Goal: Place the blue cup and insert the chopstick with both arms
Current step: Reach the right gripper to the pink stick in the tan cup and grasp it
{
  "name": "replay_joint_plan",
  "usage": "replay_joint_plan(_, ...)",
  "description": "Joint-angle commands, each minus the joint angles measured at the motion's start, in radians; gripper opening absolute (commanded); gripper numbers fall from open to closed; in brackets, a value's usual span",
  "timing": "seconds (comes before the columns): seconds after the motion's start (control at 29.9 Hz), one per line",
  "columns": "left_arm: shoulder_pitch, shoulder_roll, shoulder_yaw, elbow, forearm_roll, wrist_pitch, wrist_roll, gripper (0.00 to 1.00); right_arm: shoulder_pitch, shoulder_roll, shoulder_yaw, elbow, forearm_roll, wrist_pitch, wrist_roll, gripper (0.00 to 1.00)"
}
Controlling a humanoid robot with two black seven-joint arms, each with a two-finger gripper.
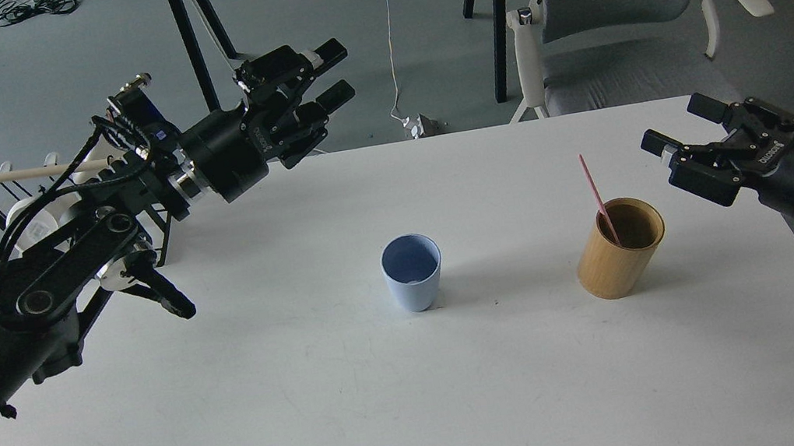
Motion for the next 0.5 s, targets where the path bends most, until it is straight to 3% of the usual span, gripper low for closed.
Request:
replay_joint_plan(0.0, 0.011, 0.003, 0.000, 0.000, 0.001, 0.000, 0.000, 0.64, 0.011, 0.035, -0.039, -0.040, -0.019, 0.000, 0.000, 0.98)
replay_joint_plan(0.47, 0.031, 0.003, 0.000, 0.009, 0.000, 0.000, 0.000, 0.65, 0.131, 0.248, -0.187, -0.229, -0.043, 0.002, 0.000, 0.94)
